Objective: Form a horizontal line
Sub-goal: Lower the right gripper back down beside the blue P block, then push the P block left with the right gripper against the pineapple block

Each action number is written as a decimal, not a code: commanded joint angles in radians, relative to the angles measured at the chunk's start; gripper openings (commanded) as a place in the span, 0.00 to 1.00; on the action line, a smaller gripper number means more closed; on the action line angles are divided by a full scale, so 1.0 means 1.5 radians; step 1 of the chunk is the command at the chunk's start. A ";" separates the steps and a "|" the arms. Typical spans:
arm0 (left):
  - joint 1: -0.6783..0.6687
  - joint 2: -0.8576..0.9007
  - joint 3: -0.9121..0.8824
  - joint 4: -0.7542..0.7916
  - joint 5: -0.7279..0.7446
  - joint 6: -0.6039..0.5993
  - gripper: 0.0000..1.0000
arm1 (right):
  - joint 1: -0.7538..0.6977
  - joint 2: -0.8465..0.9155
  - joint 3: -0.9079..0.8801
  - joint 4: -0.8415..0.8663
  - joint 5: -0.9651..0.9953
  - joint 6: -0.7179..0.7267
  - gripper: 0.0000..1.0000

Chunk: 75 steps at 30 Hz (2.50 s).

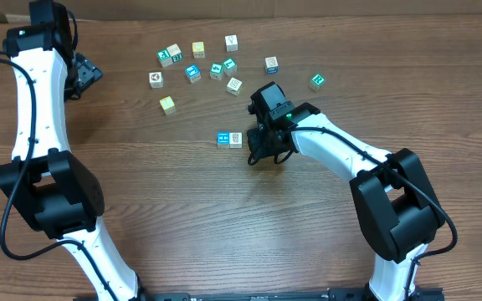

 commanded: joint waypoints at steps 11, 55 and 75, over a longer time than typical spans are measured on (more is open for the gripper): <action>-0.006 -0.005 0.004 -0.001 -0.007 0.003 1.00 | -0.023 -0.072 0.082 -0.064 -0.029 -0.003 0.04; -0.006 -0.005 0.004 -0.001 -0.007 0.003 1.00 | -0.068 0.062 0.041 -0.029 -0.021 0.127 0.04; -0.006 -0.005 0.004 -0.001 -0.007 0.003 1.00 | -0.033 0.062 0.041 -0.030 -0.062 0.127 0.04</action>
